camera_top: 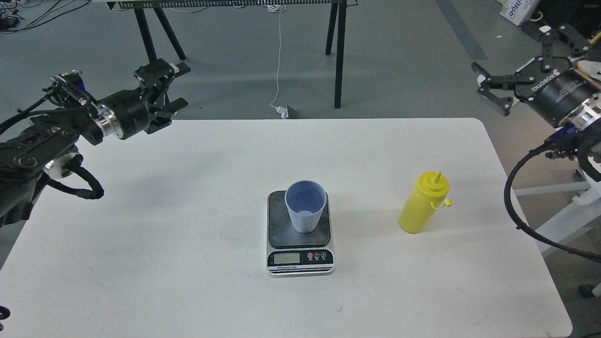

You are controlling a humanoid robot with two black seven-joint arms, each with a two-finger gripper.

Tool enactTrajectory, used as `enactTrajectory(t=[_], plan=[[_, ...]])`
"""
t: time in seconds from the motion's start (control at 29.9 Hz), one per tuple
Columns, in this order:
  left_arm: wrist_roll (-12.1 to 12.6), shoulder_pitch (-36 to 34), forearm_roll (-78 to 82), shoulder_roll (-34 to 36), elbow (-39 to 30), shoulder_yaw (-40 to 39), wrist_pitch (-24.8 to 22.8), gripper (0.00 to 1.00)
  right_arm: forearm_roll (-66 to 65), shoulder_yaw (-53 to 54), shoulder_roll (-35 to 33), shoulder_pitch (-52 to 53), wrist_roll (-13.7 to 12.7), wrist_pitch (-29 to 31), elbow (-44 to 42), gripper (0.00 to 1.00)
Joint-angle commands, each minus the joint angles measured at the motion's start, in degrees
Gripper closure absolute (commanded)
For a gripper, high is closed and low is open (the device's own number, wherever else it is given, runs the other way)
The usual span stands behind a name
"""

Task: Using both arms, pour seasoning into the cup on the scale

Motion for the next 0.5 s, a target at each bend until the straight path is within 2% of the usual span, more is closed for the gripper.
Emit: enactTrajectory(t=[0.0, 0.2, 0.47], plan=[[0.01, -0.09, -0.01, 0.02, -0.01, -0.55, 0.00, 0.01, -1.58, -2.82, 3.45, 4.94, 0.00, -0.09, -6.29, 0.00], [0.01, 0.18, -0.01, -0.07, -0.01, -2.31, 0.00, 0.01, -1.75, -6.51, 7.50, 4.59, 0.00, -0.09, -10.51, 0.00], [0.01, 0.27, -1.15, -0.59, -0.01, -2.40, 0.00, 0.01, -1.75, -5.90, 8.38, 4.24, 0.00, -0.18, -10.87, 0.00]])
